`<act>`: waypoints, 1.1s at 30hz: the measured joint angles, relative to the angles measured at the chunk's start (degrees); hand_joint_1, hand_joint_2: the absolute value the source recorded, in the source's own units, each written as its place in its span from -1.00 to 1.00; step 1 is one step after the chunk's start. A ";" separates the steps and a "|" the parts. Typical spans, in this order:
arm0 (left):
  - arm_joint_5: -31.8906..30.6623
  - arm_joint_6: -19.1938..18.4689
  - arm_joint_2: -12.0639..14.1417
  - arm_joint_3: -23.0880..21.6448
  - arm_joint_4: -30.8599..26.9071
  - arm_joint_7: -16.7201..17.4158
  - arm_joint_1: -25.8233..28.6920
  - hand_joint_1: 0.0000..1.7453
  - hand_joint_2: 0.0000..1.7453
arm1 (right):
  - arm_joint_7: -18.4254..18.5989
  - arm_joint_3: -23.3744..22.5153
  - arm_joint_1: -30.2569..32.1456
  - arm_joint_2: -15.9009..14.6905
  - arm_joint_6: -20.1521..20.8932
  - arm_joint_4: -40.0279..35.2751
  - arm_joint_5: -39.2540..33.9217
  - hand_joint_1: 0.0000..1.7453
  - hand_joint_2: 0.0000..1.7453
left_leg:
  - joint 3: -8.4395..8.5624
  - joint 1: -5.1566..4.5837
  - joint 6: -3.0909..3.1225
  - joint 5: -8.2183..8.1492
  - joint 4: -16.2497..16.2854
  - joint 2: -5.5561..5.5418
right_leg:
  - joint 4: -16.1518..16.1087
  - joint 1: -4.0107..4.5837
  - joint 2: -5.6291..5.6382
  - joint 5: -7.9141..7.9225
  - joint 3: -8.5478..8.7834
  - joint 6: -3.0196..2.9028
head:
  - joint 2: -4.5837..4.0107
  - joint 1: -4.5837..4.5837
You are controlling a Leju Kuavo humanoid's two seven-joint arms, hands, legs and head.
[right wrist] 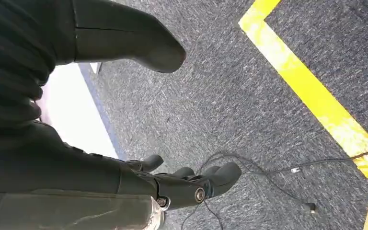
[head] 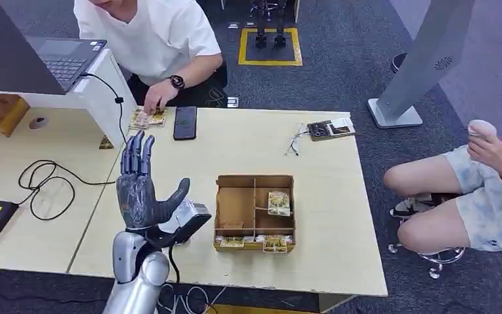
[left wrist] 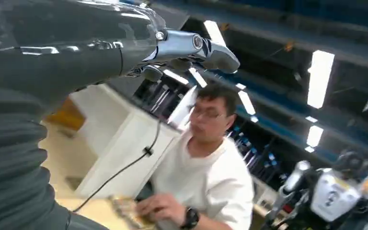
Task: Pass the card to the sensor for recognition and then transmit it.
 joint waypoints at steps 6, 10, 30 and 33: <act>4.92 0.00 0.28 -2.03 -4.06 -3.96 3.63 -1.00 1.00 | 0.07 -0.07 0.01 -0.02 -0.13 0.00 -0.61 -1.00 1.00 | 0.02 0.00 0.00 0.00 0.00 0.00 | 0.00 0.00 0.00 0.00 0.00 0.00 | 0.00 -0.04; 6.23 0.00 0.79 -4.69 -6.13 -6.21 6.34 -1.00 1.00 | 0.05 -0.17 0.03 -0.02 -0.59 0.00 -1.00 -1.00 1.00 | 0.01 0.00 0.00 0.00 0.00 0.01 | 0.00 0.00 0.01 0.00 0.00 0.00 | 0.00 -0.02; 3.89 0.00 6.73 -16.46 -12.52 -5.50 19.55 -1.00 1.00 | -0.94 -3.63 0.26 -0.39 -1.57 0.00 -3.67 -1.00 1.00 | 0.03 0.01 -0.04 -0.05 -0.01 0.01 | -0.01 0.00 0.00 -0.02 0.00 0.01 | 0.00 -0.02; 2.74 0.00 8.30 -18.51 -12.06 -3.48 20.04 -1.00 1.00 | -0.96 -3.78 0.25 -0.44 -1.57 0.00 -3.65 -1.00 1.00 | 0.02 0.00 -0.04 -0.05 -0.01 0.01 | -0.01 0.00 0.00 -0.02 0.00 0.01 | 0.00 -0.02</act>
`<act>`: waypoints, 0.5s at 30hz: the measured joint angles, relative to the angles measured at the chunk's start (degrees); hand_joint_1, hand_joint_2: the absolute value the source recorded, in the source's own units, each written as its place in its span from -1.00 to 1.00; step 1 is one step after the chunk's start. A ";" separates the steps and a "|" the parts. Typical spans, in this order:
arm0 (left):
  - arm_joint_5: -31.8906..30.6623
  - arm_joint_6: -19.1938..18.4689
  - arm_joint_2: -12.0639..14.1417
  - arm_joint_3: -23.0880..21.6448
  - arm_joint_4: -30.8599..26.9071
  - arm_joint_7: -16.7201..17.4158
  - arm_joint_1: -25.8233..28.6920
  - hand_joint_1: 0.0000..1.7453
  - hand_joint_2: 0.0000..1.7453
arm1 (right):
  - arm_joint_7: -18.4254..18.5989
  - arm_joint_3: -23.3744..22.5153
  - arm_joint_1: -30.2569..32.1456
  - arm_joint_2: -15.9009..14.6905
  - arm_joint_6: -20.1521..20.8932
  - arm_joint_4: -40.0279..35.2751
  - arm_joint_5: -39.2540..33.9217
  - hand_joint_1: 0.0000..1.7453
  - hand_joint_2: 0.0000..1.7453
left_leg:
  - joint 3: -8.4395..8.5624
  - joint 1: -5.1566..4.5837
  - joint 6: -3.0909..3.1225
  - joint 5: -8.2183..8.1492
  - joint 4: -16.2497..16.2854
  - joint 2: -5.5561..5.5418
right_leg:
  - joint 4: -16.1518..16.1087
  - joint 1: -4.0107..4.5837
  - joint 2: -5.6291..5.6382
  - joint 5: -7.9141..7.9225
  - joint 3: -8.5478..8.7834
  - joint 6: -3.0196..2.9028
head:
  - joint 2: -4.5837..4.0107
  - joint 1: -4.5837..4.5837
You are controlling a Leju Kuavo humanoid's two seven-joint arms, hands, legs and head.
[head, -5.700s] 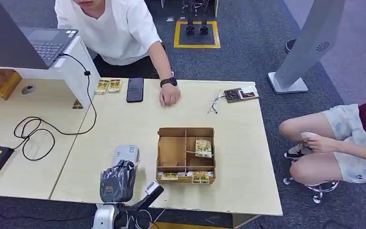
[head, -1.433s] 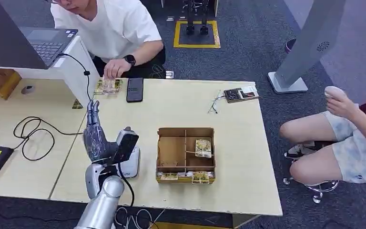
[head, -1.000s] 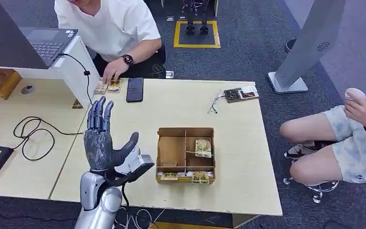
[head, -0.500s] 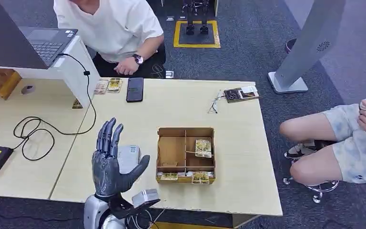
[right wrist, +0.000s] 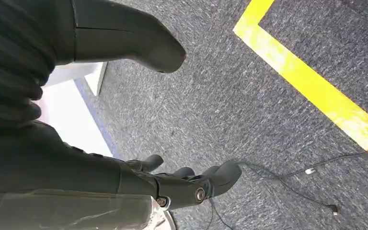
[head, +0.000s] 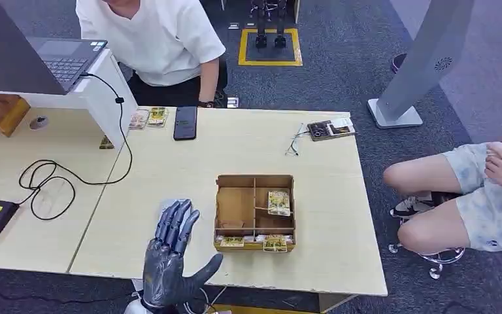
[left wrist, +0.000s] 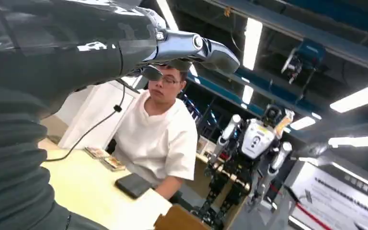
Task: Pass the card to the sensor for recognition and then transmit it.
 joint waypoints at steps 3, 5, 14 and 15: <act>-1.38 0.00 1.58 -1.87 0.94 2.37 0.10 -1.00 1.00 | 0.00 -0.11 -0.01 -0.09 0.09 0.00 0.22 -1.00 1.00 | 0.00 0.00 0.00 0.00 0.00 0.00 | 0.00 0.00 0.00 0.00 0.00 0.00 | 0.00 0.00; -2.41 0.00 2.56 -3.09 1.84 4.64 -0.01 -1.00 1.00 | 0.00 -0.20 -0.01 -0.09 0.15 0.00 0.68 -1.00 1.00 | 0.00 0.00 0.00 0.00 0.00 0.00 | -0.01 0.00 0.00 0.00 -0.01 0.00 | 0.00 0.00; -13.37 -0.07 7.85 -12.28 10.49 21.67 -5.27 -1.00 1.00 | 0.00 -0.37 -0.15 -0.17 0.96 -0.02 1.80 -1.00 1.00 | 0.02 0.00 -0.01 0.01 0.00 0.00 | 0.00 0.00 0.00 0.02 0.00 -0.02 | 0.00 0.00; -14.26 -0.09 8.36 -13.45 11.50 23.57 -6.06 -1.00 1.00 | 0.00 -0.37 -0.16 -0.20 1.01 0.00 1.88 -1.00 1.00 | 0.02 0.00 -0.01 0.02 0.00 0.00 | 0.00 0.00 0.01 0.02 0.00 -0.02 | 0.00 0.00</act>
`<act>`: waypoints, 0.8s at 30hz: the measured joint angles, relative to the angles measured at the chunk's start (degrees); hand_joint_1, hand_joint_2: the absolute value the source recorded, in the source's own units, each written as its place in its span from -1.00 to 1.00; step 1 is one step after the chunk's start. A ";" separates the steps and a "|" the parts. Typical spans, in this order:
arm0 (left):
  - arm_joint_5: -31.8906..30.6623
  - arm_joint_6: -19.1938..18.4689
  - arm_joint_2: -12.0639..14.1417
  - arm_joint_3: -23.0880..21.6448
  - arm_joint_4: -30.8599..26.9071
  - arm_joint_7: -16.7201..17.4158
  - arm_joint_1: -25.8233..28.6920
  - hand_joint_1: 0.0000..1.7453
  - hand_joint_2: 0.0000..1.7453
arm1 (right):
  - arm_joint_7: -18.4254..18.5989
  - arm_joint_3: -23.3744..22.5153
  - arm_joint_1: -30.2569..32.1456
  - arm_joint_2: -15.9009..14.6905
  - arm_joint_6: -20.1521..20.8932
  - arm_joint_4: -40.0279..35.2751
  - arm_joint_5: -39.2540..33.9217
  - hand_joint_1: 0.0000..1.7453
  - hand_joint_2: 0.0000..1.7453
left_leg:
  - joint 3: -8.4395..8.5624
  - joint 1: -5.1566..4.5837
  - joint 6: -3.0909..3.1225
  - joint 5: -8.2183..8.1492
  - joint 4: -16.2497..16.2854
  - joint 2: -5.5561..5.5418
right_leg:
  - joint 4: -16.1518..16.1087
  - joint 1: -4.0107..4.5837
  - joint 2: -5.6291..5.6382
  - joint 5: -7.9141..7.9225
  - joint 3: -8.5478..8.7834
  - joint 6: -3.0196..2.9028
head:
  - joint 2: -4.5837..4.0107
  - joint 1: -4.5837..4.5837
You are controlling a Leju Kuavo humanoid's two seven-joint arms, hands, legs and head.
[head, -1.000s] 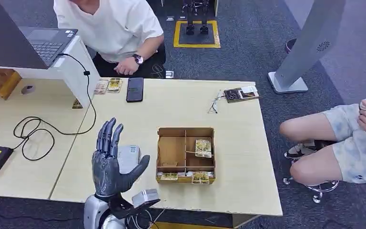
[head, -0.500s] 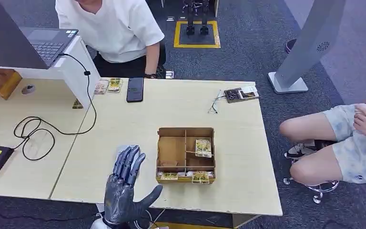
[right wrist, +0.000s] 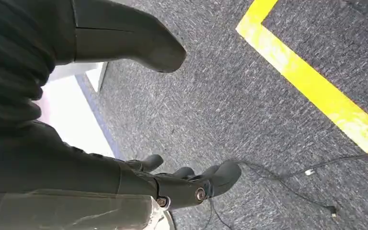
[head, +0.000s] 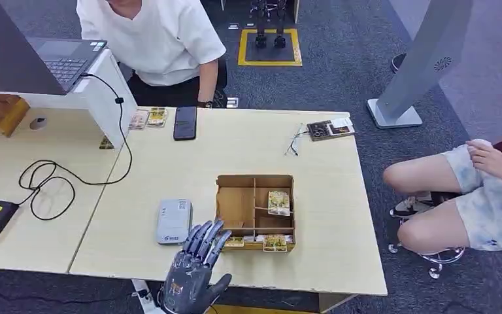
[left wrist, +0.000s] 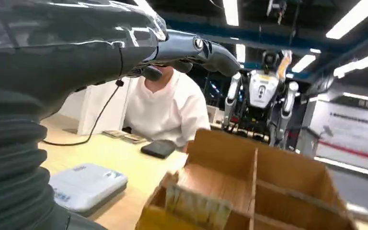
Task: Pass the card to the sensor for recognition and then transmit it.
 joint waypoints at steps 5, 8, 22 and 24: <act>-6.21 -0.50 1.92 -4.65 4.19 9.22 -3.40 -1.00 1.00 | 0.00 0.00 -0.11 -0.04 0.22 0.00 0.09 -1.00 1.00 | -0.01 0.00 0.00 0.00 0.00 0.00 | 0.00 0.00 -0.01 0.00 0.00 0.00 | 0.00 0.00; -8.73 -1.11 2.49 -6.29 5.67 12.70 -4.77 -1.00 1.00 | 0.02 0.00 -0.11 -0.11 0.55 0.00 0.09 -1.00 1.00 | -0.01 0.00 0.00 0.00 0.00 0.00 | 0.00 0.00 -0.01 0.00 0.00 0.00 | 0.00 0.00; -10.05 -0.20 2.60 -7.25 7.47 18.98 -6.04 -1.00 1.00 | 0.02 -0.07 -0.09 -0.22 0.61 0.00 -0.18 -1.00 1.00 | -0.01 0.00 0.00 0.00 0.00 0.00 | 0.00 0.00 -0.01 0.00 0.00 0.00 | 0.00 0.00; -10.05 -0.48 2.60 -7.25 7.47 20.44 -6.05 -1.00 1.00 | 0.02 -0.11 -0.08 -0.22 0.61 0.00 -0.18 -1.00 1.00 | -0.01 0.00 0.00 0.00 0.00 0.00 | 0.00 0.00 -0.01 0.00 0.00 0.00 | 0.00 0.00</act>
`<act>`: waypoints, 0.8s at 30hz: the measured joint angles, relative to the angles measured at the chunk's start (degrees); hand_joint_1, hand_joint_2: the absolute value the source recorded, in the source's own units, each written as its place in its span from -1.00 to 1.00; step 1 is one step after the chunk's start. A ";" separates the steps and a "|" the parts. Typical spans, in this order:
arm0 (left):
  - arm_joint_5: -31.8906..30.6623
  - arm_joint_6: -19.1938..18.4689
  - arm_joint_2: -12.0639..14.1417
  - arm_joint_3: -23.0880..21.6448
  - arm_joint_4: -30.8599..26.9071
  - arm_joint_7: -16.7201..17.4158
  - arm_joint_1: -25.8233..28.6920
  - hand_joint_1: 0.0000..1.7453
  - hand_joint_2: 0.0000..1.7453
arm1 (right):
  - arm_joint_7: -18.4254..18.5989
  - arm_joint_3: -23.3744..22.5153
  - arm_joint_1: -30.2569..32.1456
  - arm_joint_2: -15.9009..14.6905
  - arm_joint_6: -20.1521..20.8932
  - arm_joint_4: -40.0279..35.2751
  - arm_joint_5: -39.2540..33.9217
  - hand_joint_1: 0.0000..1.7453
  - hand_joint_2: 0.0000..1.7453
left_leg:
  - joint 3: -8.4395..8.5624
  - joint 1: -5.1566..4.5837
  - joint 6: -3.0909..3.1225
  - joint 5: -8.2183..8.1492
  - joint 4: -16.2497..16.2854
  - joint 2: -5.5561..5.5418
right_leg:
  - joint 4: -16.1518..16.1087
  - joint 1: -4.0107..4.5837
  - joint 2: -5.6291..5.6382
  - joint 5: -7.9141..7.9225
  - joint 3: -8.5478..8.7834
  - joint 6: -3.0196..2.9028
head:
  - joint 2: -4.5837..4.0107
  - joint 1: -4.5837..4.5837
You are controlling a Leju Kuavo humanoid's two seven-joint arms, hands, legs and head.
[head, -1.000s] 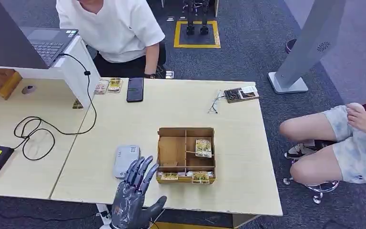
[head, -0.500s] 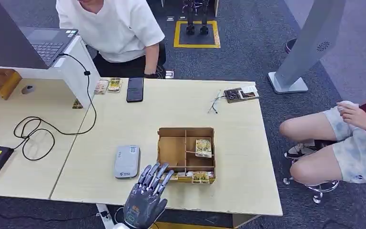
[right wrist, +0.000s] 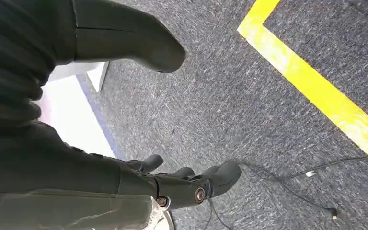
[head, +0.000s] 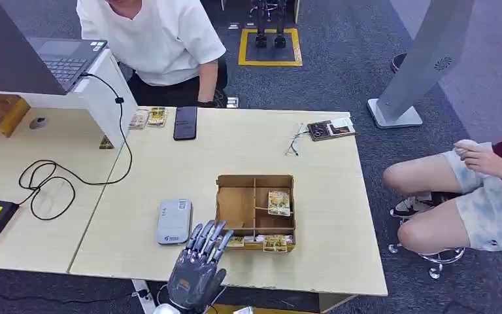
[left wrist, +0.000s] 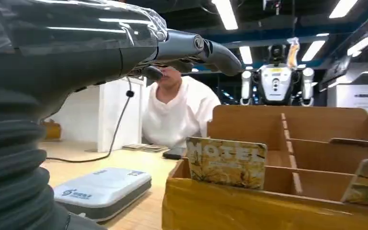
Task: Pass the card to the sensor for recognition and then transmit it.
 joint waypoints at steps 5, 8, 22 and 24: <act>0.00 -1.73 -0.11 0.00 0.00 2.79 -0.03 -1.00 1.00 | 0.06 -0.07 0.00 0.00 0.00 0.00 -0.09 -1.00 1.00 | 0.00 0.00 0.00 0.00 0.00 0.00 | 0.00 0.00 0.00 0.00 0.00 0.00 | 0.00 0.00; -0.02 -3.35 -0.11 0.00 0.00 5.04 -0.06 -1.00 1.00 | 0.18 -0.15 0.01 -0.02 0.00 0.00 -0.18 -1.00 1.00 | 0.00 0.00 0.00 0.00 0.00 0.00 | 0.00 0.00 0.00 0.00 0.00 0.00 | 0.00 0.00; -0.02 -6.39 -1.03 0.00 0.04 6.48 -0.06 -1.00 1.00 | 0.18 -0.39 0.02 -0.04 0.07 0.00 -0.72 -1.00 1.00 | -0.01 0.00 0.00 0.00 0.00 0.00 | 0.00 0.00 0.00 0.00 0.00 0.00 | 0.00 0.00; -0.02 -5.73 -1.22 0.00 0.04 5.99 0.00 -0.74 1.00 | 0.17 -0.39 0.02 -0.07 0.05 0.00 -0.72 -1.00 1.00 | -0.01 0.00 0.00 0.00 0.00 0.00 | 0.00 0.00 0.00 0.00 0.00 0.00 | 0.00 0.00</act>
